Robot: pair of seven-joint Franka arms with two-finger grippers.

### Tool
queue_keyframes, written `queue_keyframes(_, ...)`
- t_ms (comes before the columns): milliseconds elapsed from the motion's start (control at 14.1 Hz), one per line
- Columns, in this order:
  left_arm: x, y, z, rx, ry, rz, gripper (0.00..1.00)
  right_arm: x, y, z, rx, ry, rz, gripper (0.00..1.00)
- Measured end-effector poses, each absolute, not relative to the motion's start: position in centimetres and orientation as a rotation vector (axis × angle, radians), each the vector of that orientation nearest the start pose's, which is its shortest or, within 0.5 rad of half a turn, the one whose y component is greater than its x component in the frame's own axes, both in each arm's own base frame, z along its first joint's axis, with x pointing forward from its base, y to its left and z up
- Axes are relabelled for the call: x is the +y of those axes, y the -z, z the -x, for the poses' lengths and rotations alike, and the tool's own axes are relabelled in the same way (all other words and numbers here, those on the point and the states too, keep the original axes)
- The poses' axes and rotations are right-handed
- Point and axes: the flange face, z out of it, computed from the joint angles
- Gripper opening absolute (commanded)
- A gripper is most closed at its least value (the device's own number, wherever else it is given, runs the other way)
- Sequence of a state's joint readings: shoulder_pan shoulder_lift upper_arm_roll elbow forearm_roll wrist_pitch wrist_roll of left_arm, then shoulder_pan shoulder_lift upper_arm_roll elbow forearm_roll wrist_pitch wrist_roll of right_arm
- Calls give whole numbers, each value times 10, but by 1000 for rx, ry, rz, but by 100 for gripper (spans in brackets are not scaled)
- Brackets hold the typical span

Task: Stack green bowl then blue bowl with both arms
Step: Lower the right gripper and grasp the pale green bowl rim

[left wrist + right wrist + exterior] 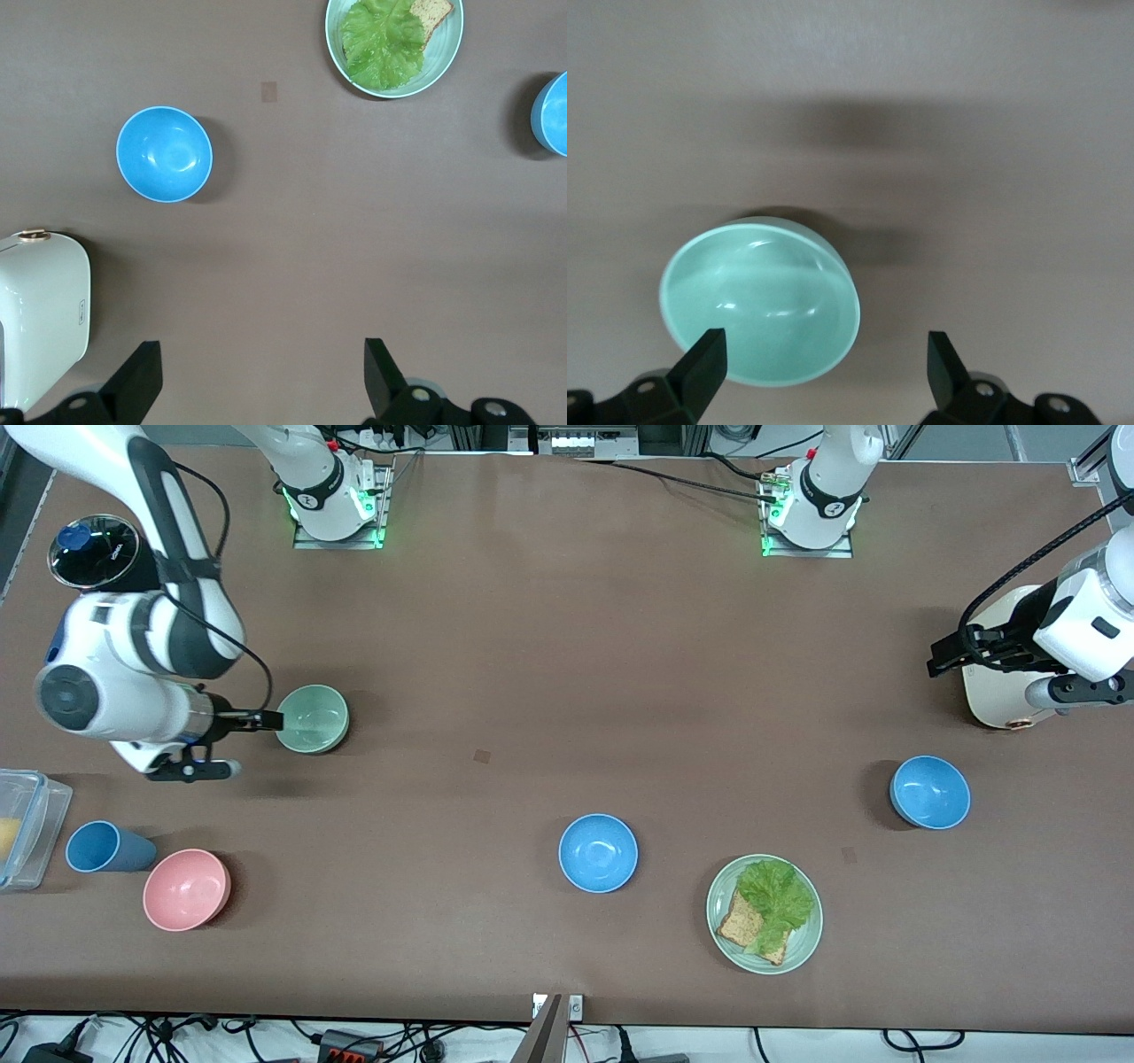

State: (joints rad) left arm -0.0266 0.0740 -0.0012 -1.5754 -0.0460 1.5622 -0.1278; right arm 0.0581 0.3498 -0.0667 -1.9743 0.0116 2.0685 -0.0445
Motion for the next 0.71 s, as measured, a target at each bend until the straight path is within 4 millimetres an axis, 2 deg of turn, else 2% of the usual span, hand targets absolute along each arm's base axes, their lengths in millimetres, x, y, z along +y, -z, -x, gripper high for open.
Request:
queue_keyframes(142,-17,-580,-573,-174,-145,3179,100,-7,-239,-562,-38,-447,3117,100)
queue_keyframes(213,-13,-580,-573,-193,-148,3191,100,-9,-228,-557,-31,-468,3115,93)
queue_keyframes(284,-6,-579,-574,-217,-153,3204,100,-11,-221,-555,-27,-482,3113,75)
queue_keyframes(426,8,-577,-574,-255,-160,3212,100,-11,-215,-554,-23,-497,3111,50)
queue_keyframes(497,11,-576,-575,-264,-163,3213,100,-12,-214,-554,-22,-500,3111,47)
queue_keyframes(640,12,-574,-576,-266,-170,3212,100,-12,-211,-553,-21,-509,3110,34)
queue_keyframes(711,13,-571,-576,-268,-177,3211,100,-12,-209,-552,-21,-516,3109,22)
